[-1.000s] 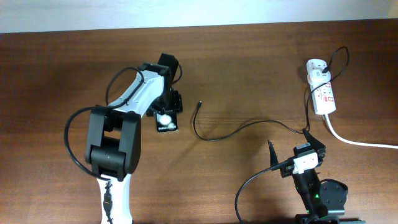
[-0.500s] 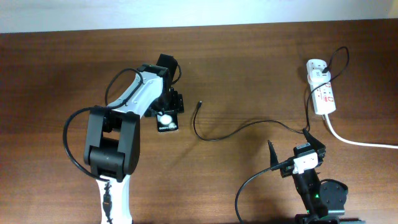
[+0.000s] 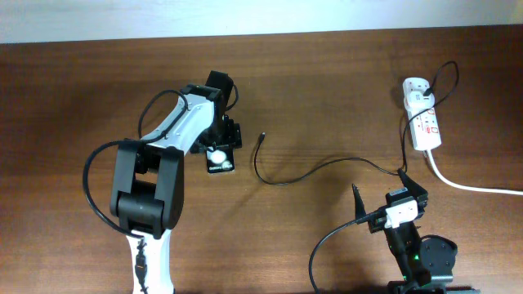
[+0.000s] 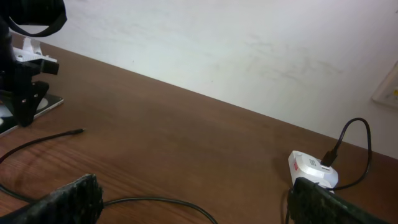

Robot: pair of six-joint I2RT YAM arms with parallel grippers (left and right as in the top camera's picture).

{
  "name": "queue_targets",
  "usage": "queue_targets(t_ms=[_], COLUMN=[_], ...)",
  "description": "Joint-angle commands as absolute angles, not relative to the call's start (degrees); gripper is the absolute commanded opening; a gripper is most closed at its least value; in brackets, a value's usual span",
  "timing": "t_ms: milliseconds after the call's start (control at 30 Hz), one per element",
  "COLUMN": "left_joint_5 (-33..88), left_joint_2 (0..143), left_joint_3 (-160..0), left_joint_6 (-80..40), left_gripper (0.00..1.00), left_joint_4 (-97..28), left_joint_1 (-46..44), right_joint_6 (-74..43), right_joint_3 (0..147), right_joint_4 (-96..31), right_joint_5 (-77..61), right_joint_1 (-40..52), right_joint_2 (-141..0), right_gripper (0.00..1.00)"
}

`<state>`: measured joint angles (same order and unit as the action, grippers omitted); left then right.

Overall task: Plug charger to phone and switch on socket
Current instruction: 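Lift the phone with the left gripper and tilt it upright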

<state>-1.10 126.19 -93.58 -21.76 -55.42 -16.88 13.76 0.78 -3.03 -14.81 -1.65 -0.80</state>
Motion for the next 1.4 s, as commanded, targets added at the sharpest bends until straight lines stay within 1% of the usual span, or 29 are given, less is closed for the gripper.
queue_targets(t_ms=[0,33,100,367,867,1100,1267,1367], left_joint_5=[0.64,0.64,0.62,0.16,-1.34,-1.34,-1.34,-1.34], left_joint_2=[127.09,127.09,127.09,127.04,127.00,126.96,126.96,126.96], left_joint_3=[-91.92,-91.92,-91.92,-93.71,-110.63,-113.65,-113.65,-113.65], left_joint_6=[-20.78,-20.78,-20.78,-20.73,-19.62,-19.62,-19.64,-19.64], left_gripper=[0.70,0.68,0.67,0.70,0.70,0.68,0.64,0.59], left_joint_4=[-54.13,-53.95,-53.54,-53.80,-64.27,-66.15,-66.13,-66.13], left_joint_1=[-17.21,-17.21,-17.21,-17.08,-17.10,-17.10,-17.10,-17.08], right_joint_6=[13.91,13.91,13.91,13.91,13.91,13.91,13.91,13.91], right_joint_3=[0.32,0.32,0.32,0.32,0.32,0.32,0.32,0.32], right_joint_4=[-3.18,-3.18,-3.18,-3.18,-3.18,-3.18,-3.18,-3.18], right_joint_5=[-14.72,-14.72,-14.72,-14.72,-14.72,-14.72,-14.72,-14.72], right_joint_1=[-1.13,-1.13,-1.13,-1.13,-1.13,-1.13,-1.13,-1.13], right_joint_2=[-0.21,-0.21,-0.21,-0.21,-0.21,-0.21,-0.21,-0.21], right_gripper=[0.99,0.99,0.99,0.99,0.99,0.99,0.99,0.99])
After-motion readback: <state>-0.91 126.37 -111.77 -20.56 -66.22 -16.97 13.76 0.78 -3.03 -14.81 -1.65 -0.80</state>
